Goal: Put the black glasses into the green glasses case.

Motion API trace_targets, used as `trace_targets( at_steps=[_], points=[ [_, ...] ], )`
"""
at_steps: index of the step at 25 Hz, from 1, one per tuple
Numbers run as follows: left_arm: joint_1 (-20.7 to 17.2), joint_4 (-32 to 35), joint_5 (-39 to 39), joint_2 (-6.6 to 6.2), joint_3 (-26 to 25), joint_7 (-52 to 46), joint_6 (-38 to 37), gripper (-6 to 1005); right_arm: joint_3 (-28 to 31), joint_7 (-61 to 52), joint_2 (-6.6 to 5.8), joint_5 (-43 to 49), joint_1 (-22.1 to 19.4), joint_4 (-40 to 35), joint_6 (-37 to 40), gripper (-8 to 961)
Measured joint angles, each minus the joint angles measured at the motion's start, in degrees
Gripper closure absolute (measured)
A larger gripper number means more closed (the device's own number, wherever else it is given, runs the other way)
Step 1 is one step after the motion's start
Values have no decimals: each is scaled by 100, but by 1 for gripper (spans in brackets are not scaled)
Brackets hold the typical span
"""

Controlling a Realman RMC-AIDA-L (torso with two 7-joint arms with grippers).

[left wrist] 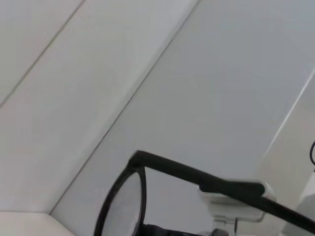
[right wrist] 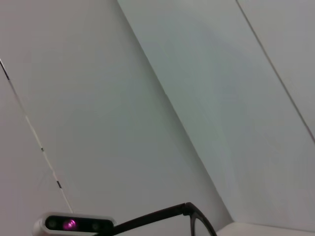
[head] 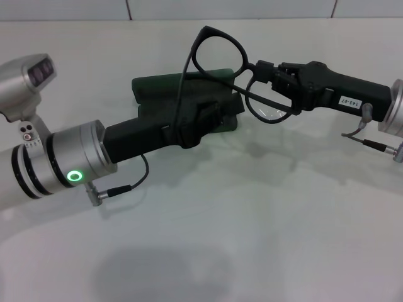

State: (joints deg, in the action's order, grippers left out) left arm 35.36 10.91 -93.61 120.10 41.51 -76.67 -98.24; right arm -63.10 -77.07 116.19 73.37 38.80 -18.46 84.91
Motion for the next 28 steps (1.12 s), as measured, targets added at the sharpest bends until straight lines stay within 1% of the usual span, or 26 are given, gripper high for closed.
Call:
trace_targets(
  at_steps=[28],
  points=[
    [3, -155, 326, 6, 7, -85, -139, 982, 0, 64, 0, -7, -7, 62, 15, 913]
  ],
)
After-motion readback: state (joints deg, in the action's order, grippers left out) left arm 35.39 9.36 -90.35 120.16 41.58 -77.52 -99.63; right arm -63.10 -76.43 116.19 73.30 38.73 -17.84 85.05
